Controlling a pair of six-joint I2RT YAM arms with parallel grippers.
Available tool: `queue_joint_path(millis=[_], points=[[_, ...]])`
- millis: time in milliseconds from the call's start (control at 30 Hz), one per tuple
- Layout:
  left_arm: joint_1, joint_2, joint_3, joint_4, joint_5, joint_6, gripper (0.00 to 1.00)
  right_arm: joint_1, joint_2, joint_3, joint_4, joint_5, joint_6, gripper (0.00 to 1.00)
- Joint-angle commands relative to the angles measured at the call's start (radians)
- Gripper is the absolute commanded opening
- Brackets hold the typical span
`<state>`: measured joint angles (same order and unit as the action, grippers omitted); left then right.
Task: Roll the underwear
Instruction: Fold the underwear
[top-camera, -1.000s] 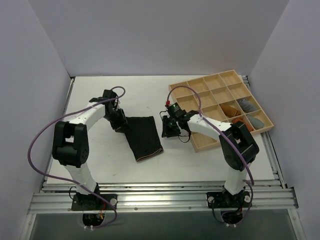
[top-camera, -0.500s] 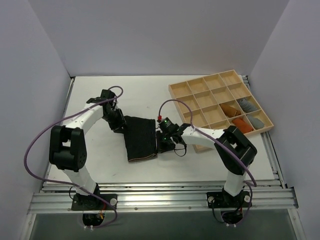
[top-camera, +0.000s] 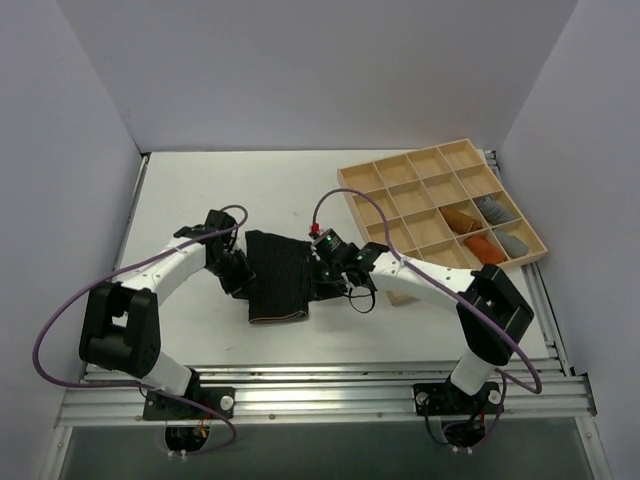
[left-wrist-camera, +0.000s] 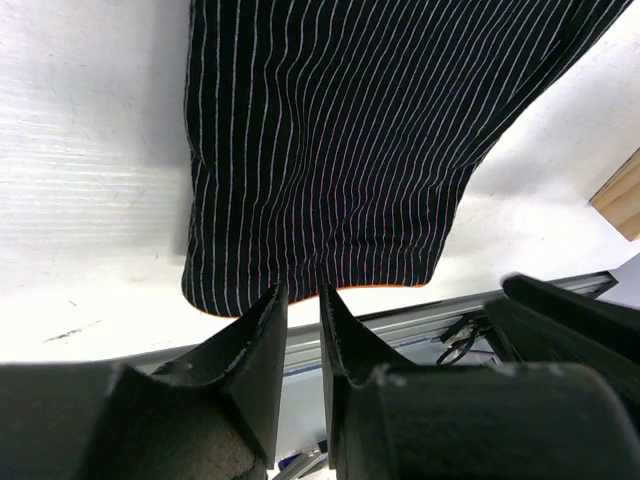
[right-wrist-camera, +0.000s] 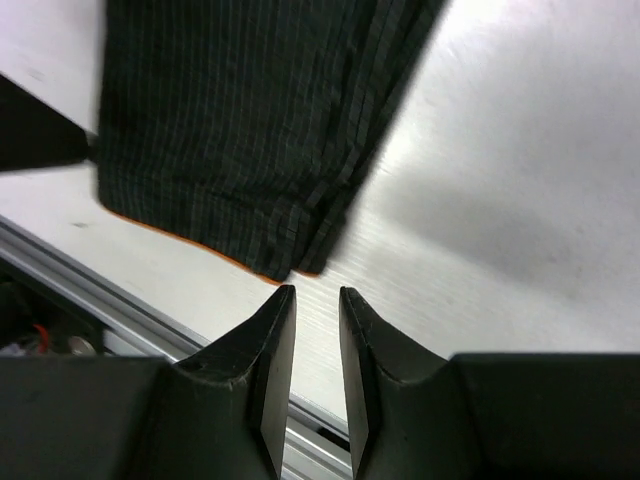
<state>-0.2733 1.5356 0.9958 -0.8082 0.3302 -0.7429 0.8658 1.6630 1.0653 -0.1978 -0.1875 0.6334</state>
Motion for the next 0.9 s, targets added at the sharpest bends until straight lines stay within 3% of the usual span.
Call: queue_joint_path(millis=[0,267,533,867], points=[[-0.023,-0.028,-0.013,0.053,0.015,-0.036,0.27,0.018,0.009,0.103,-0.025,0.023,0.0,0.2],[-0.044,-0.009,-0.063,0.069,-0.02,-0.055,0.23,0.044,0.13,0.196,-0.02,0.032,-0.024,0.19],[-0.069,0.02,-0.134,0.107,-0.048,-0.058,0.21,0.104,0.173,0.033,0.029,0.089,-0.005,0.17],[-0.086,0.092,-0.175,0.135,-0.155,-0.044,0.16,0.105,0.251,-0.03,0.077,0.126,-0.001,0.16]])
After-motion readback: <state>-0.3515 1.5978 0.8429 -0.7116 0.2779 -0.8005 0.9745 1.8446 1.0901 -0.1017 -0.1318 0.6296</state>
